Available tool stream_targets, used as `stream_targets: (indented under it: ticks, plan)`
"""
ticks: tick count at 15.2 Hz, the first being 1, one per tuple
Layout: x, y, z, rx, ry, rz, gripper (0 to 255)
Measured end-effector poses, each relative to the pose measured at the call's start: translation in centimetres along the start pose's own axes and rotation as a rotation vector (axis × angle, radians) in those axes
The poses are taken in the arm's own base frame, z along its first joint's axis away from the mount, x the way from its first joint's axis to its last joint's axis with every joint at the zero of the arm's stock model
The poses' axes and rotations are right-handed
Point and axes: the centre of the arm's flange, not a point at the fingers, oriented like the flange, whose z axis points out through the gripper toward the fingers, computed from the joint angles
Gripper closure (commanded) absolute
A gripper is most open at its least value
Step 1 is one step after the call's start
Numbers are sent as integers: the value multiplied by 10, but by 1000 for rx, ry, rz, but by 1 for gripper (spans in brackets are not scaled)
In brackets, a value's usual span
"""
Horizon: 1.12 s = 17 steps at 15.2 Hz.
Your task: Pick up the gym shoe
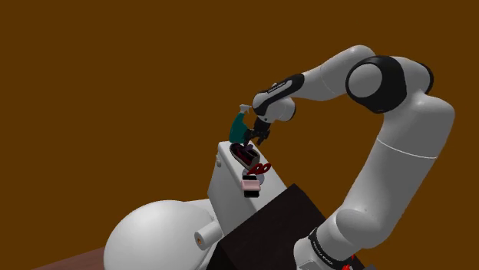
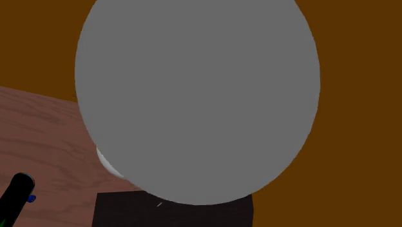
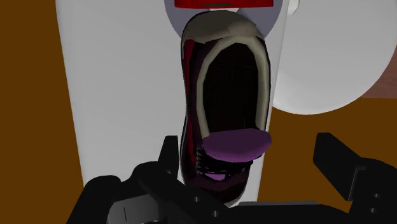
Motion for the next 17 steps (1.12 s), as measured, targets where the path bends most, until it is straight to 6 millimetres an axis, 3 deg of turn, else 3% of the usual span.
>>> stream_targets:
  ticks: [7,8,17]
  plan:
    - [2,5,34,2,1,1,0]
    - [2,5,35,2,1,0,255]
    - [3,5,35,2,1,0,255]
